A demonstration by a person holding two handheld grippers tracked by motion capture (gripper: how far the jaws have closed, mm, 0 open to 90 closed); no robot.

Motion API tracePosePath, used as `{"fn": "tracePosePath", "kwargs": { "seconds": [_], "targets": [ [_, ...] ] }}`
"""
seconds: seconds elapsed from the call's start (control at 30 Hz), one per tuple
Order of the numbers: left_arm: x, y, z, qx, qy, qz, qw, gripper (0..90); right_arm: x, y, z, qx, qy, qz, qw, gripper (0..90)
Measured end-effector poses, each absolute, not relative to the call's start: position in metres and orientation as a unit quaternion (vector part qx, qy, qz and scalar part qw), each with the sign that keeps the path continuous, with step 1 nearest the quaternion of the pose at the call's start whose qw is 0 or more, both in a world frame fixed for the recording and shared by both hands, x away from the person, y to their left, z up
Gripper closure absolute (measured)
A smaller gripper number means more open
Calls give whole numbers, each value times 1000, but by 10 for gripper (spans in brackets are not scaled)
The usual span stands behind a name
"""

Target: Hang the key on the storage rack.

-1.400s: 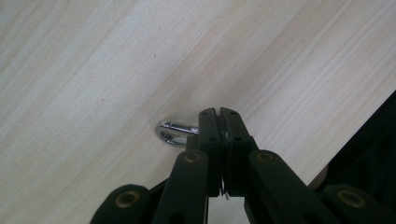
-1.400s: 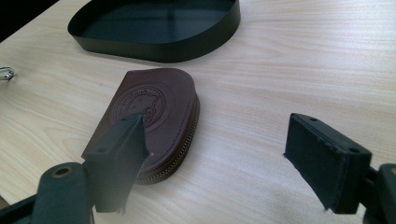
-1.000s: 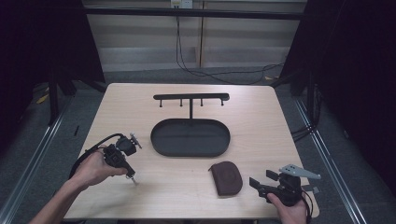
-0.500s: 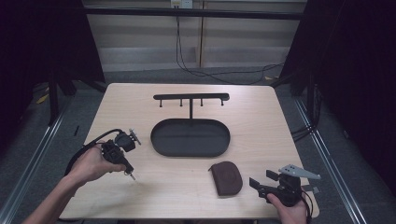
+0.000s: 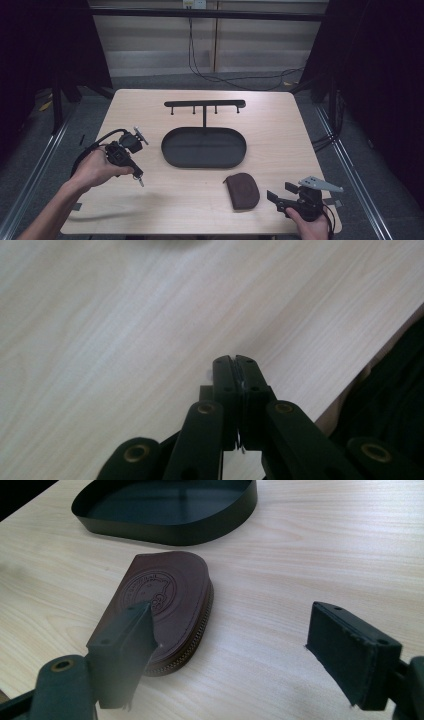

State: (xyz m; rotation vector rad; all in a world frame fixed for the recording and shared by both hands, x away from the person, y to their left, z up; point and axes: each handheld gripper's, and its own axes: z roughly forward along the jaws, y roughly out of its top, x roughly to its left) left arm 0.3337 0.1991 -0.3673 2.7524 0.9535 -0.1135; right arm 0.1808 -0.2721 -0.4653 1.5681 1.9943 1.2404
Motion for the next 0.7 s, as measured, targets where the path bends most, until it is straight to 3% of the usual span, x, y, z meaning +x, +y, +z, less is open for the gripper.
{"fn": "tracePosePath", "kwargs": {
  "seconds": [0.7],
  "targets": [
    [339,194,-325,942,315,-20,114,889,180,-273,-465,549,696,435,159,188]
  ]
}}
